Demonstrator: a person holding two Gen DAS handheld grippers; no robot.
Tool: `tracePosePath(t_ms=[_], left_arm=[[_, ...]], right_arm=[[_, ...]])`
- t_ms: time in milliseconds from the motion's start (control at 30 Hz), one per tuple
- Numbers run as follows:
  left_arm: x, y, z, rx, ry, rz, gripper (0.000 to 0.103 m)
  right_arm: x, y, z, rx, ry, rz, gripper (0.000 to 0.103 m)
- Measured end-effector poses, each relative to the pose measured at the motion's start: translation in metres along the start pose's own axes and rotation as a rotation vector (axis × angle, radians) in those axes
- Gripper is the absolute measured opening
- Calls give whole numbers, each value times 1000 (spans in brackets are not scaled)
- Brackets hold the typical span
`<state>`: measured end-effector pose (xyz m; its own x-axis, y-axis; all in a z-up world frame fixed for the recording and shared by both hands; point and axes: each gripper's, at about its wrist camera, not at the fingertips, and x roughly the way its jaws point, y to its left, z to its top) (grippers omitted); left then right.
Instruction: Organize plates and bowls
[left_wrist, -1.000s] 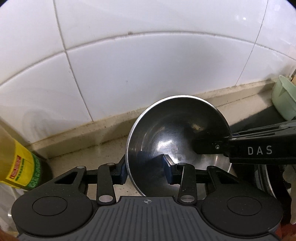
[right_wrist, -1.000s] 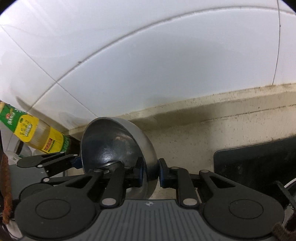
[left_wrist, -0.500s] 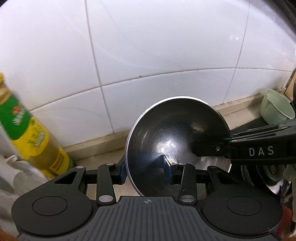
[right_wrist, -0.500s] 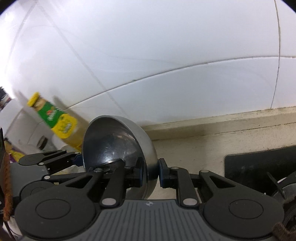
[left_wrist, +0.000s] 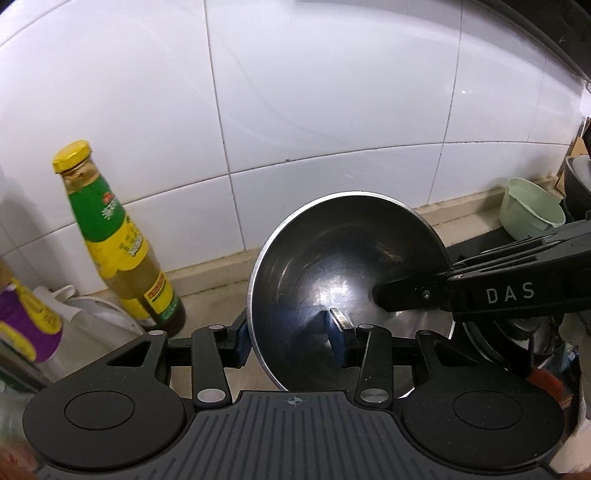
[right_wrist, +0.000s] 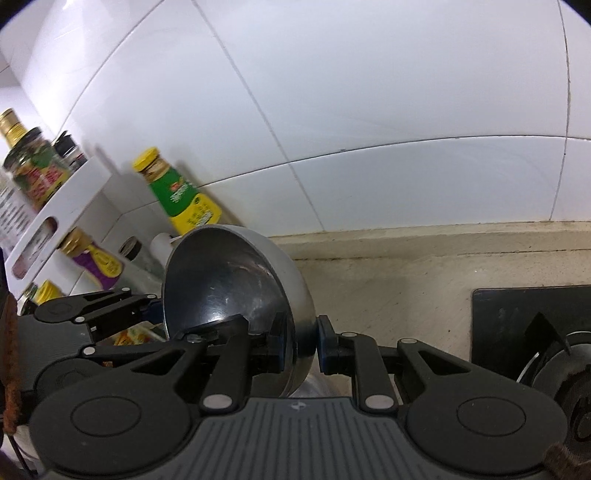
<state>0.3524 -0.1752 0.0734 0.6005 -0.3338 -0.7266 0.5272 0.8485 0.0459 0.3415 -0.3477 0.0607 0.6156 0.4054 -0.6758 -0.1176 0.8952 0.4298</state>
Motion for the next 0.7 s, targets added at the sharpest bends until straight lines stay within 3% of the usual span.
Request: tracePosePath(t_ms=[233,700], left_arm=[[-10,3,-25,-4,31,-9,50],[36,12,-61,-43,167,-36,50]], right_arm=[[1,7,-18,-11,57,9,16],[46,3,-45,-2,218,-45,16]])
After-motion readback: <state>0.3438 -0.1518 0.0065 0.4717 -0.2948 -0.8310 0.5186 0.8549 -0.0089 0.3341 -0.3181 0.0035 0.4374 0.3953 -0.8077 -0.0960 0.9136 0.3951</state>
